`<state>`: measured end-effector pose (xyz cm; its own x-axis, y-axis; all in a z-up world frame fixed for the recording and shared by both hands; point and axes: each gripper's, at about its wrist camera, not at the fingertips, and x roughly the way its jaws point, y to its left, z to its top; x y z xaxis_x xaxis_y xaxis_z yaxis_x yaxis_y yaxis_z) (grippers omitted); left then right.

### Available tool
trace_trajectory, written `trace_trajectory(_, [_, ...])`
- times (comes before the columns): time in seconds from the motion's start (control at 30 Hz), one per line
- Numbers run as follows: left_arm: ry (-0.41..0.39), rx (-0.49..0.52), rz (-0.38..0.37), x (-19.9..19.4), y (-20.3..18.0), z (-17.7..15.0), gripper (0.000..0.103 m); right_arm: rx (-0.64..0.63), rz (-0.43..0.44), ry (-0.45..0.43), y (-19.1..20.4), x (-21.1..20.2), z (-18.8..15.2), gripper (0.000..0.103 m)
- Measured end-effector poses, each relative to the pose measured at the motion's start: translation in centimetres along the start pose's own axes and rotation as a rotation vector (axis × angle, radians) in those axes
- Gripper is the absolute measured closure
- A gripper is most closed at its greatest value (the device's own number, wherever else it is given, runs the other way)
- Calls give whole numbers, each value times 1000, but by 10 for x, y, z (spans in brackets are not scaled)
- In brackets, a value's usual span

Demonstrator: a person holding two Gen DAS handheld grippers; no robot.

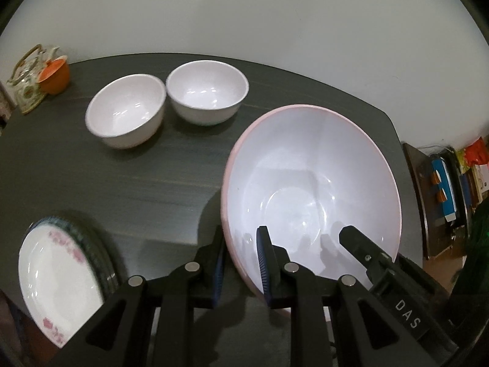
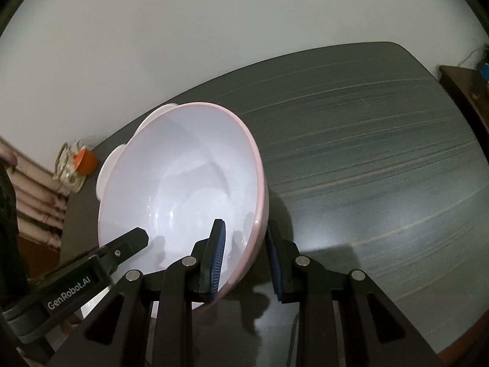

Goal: Organize plates and bowls

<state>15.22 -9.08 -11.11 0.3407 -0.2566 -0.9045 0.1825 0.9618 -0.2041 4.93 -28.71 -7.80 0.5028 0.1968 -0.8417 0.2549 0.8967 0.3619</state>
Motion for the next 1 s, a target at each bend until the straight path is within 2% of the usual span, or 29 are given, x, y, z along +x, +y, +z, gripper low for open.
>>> trace_trajectory(0.2, [11,-15,22,-16,20,-35,83,-36,13,9,19,-15,-33,77])
trace_trajectory(0.6, [48,-20,38,-17,42,-85,83,-75,11,64,29,-19,-88,77])
trace_trajectory(1.0, [68,-24,51,-12,50,-103,83,-85,0,98,34,-12,-113,77])
